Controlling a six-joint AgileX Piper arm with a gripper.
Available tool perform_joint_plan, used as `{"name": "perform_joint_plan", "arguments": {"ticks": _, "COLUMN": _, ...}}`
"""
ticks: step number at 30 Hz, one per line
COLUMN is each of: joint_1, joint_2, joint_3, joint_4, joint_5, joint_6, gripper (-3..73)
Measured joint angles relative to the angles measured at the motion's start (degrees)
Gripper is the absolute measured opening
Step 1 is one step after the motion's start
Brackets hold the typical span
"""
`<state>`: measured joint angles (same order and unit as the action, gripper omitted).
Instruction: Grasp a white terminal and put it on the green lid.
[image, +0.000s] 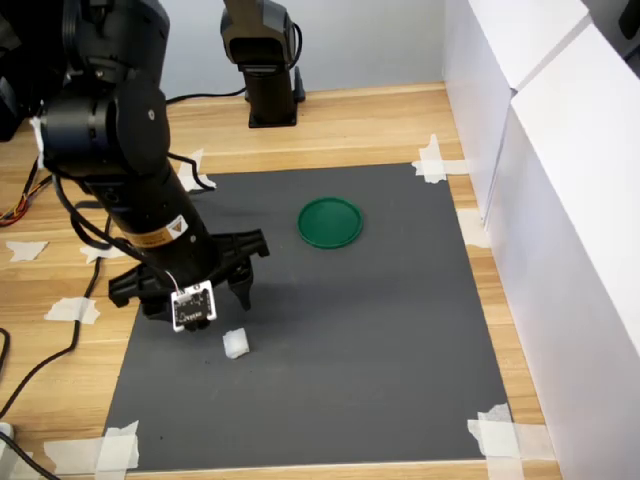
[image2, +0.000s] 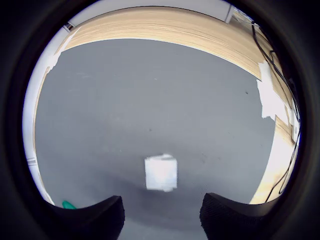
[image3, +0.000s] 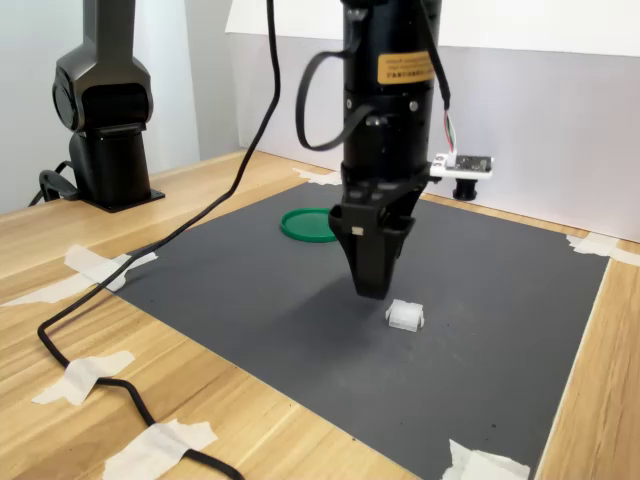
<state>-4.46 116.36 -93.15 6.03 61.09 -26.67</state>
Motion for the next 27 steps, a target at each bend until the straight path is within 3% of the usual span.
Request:
{"name": "perform_joint_plan", "arguments": {"ticks": 5, "joint_1": 0.00, "joint_2": 2.64, "joint_3": -1.97, "joint_4": 1.87, "joint_5": 0.05, "joint_6": -0.60, "gripper": 64.4}}
{"name": "perform_joint_plan", "arguments": {"ticks": 27, "joint_1": 0.00, "joint_2": 5.90, "joint_3": -3.04, "joint_4": 2.10, "joint_5": 0.75, "joint_6": -0.76, "gripper": 63.9}}
